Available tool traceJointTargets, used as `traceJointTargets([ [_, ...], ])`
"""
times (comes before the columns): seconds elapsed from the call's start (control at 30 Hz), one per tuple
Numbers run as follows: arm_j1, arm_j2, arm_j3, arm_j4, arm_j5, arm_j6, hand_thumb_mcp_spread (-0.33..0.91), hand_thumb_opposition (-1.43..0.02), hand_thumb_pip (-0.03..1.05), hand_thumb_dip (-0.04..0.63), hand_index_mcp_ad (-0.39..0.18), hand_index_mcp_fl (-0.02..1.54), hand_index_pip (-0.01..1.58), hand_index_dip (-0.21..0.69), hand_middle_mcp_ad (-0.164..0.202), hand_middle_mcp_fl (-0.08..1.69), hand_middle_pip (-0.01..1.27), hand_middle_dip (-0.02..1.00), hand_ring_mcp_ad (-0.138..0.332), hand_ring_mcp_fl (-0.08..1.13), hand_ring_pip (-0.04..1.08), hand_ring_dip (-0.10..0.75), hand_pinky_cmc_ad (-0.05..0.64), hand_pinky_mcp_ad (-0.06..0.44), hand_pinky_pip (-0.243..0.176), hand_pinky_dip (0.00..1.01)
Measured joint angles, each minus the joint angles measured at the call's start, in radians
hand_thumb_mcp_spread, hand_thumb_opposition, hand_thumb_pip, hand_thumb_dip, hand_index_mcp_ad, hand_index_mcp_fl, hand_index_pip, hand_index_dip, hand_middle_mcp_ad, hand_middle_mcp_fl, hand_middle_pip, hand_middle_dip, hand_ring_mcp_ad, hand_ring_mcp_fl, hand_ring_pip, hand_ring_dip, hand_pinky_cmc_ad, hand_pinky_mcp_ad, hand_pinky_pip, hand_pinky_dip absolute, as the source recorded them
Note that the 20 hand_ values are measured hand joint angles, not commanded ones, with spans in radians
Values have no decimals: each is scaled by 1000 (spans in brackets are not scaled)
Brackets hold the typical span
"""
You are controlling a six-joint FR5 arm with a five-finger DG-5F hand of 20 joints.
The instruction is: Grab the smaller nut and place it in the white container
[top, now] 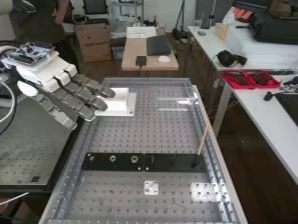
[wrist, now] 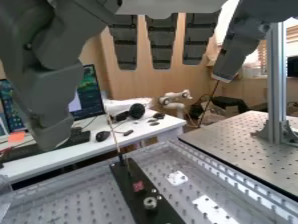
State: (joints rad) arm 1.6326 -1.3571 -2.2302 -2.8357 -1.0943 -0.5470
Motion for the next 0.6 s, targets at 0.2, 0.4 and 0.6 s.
traceJointTargets([
  [0.2, -81, 2, -56, 77, -121, -55, 319, -773, 550, 127, -87, 56, 548, -45, 94, 54, 136, 152, 145, 2, 141, 30, 365, 255, -93, 449],
  [0.4, -130, -37, -92, 143, -198, -68, 339, -773, 550, 140, -96, 52, 724, -33, 93, 51, 138, 157, 141, 2, 138, 30, 365, 258, -93, 445],
  [0.6, -171, -89, -124, 221, -244, -63, 351, -773, 545, 140, -105, 52, 878, -30, 94, 54, 134, 157, 138, 5, 119, 30, 365, 257, -93, 445],
])
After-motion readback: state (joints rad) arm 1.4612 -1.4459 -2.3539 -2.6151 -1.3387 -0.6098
